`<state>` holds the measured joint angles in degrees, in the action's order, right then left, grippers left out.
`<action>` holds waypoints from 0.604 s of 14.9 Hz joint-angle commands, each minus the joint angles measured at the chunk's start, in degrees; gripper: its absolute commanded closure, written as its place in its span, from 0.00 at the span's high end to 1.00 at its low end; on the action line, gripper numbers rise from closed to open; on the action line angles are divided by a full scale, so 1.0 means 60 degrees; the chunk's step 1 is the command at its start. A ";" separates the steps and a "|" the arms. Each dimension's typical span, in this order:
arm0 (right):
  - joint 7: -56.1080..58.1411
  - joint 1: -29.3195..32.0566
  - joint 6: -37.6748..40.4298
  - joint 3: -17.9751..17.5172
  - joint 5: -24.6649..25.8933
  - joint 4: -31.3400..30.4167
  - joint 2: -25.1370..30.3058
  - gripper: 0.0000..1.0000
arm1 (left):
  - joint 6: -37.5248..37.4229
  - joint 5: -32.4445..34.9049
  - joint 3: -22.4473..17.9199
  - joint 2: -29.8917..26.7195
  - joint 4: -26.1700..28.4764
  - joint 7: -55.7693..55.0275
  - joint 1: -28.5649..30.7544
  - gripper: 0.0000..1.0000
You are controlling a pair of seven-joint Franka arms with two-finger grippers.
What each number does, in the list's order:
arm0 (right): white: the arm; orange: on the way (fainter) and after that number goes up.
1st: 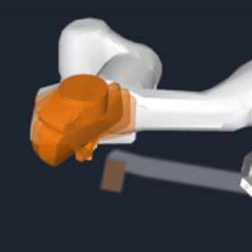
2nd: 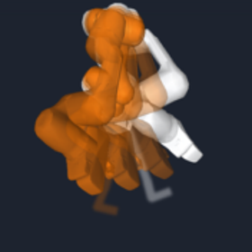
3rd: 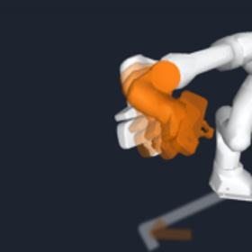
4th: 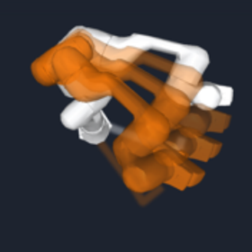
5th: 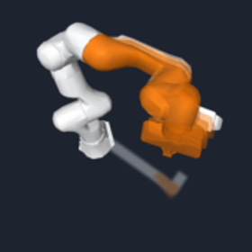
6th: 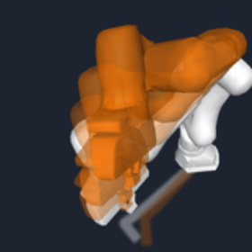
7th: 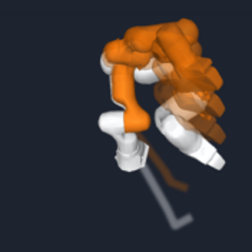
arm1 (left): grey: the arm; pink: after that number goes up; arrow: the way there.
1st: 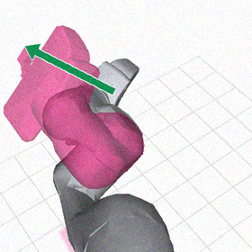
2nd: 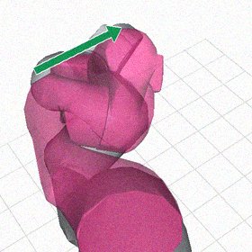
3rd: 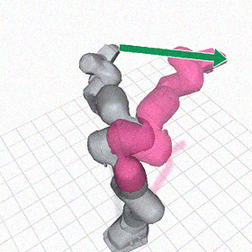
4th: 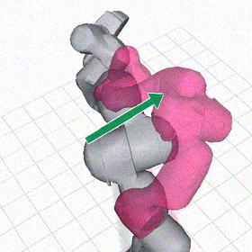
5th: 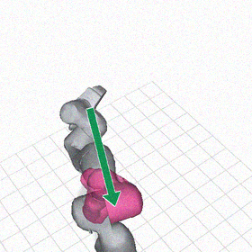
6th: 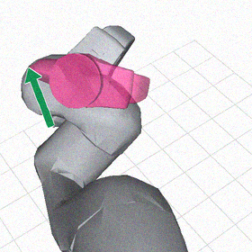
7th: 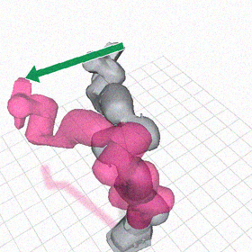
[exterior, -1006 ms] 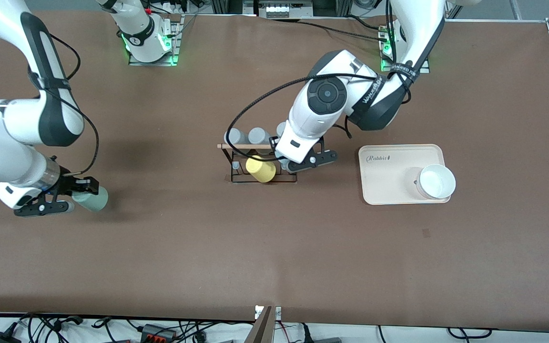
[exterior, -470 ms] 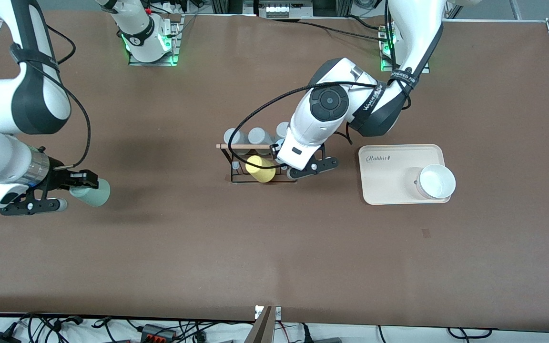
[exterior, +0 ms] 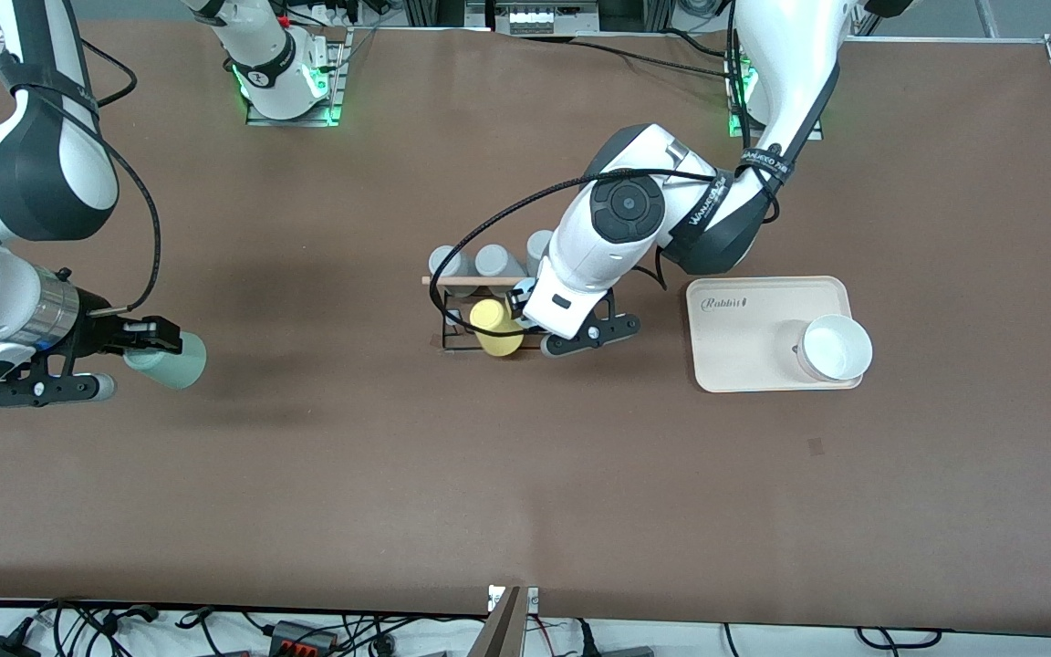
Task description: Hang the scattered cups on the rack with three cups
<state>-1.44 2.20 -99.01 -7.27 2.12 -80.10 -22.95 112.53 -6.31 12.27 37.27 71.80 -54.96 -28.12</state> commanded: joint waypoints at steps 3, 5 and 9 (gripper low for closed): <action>-0.0945 -0.0410 0.0783 -0.0003 -0.0119 0.0707 -0.0071 0.43 | -0.0239 0.1079 0.0006 0.0293 -0.0263 -0.0055 -0.0353 0.00; -0.1296 -0.0600 0.0872 -0.0003 -0.0119 0.0767 -0.0042 0.43 | -0.0283 0.1518 0.0020 0.0293 -0.0176 0.0004 -0.0353 0.00; -0.1751 -0.0806 0.0886 -0.0003 -0.0294 0.0767 0.0134 0.43 | -0.0283 0.2150 0.0021 0.0337 -0.0161 0.0282 -0.0338 0.00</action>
<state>-9.94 -2.20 -95.05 -7.38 1.76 -76.36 -22.84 111.48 4.06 12.45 37.68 71.69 -54.69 -30.30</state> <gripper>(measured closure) 0.348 0.344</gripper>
